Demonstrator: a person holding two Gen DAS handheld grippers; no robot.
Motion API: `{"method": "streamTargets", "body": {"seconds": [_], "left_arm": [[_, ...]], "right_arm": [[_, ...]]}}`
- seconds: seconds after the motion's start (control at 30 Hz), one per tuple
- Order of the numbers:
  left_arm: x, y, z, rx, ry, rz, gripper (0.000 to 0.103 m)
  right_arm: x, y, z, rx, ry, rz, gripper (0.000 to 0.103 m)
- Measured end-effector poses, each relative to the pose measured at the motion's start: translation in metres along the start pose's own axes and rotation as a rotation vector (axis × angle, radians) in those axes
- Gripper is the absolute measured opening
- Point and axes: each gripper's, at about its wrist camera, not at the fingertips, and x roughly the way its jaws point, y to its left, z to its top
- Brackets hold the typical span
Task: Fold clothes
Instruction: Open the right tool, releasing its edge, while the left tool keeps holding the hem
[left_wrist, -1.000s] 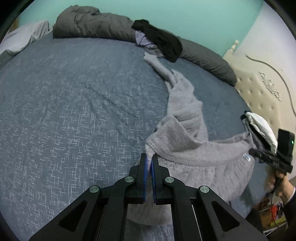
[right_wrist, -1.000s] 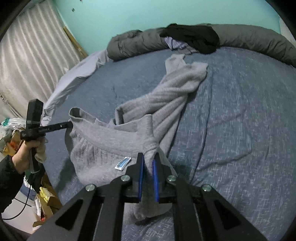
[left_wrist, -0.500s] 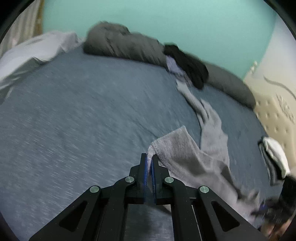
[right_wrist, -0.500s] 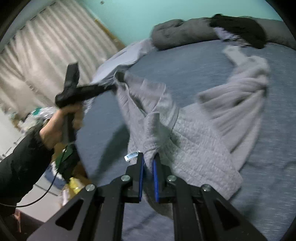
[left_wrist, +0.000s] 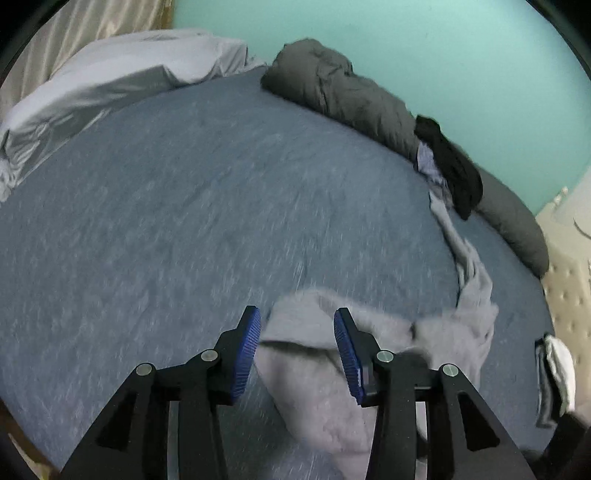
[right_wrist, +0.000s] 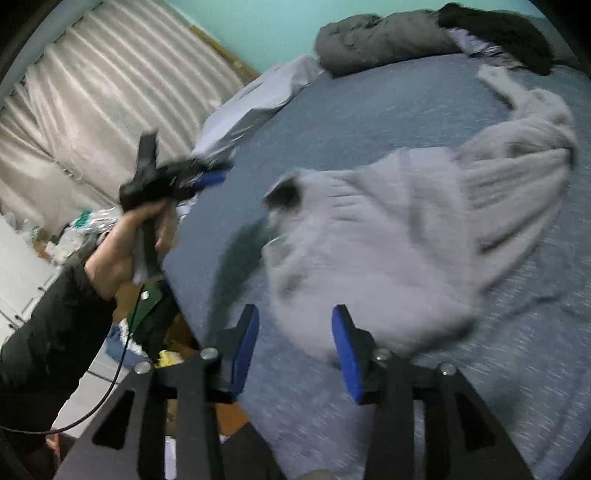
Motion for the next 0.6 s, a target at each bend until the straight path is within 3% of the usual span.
{"method": "streamTargets", "body": {"seconds": [0.2,0.3,0.6], "left_arm": [[0.002,-0.048,-0.063,0.13,0.112,-0.128,0.06],[0.016,-0.07,-0.087,0.15,0.186,-0.174,0.06],[0.062,-0.104,-0.115,0.189,0.277,-0.161,0.06]], "right_arm": [[-0.057,-0.069,-0.021,0.138,-0.058,-0.162,0.042],[-0.089,-0.1,-0.037,0.204,-0.102,-0.201,0.042],[-0.124,-0.121,-0.074,0.287,-0.143,-0.249,0.043]]}}
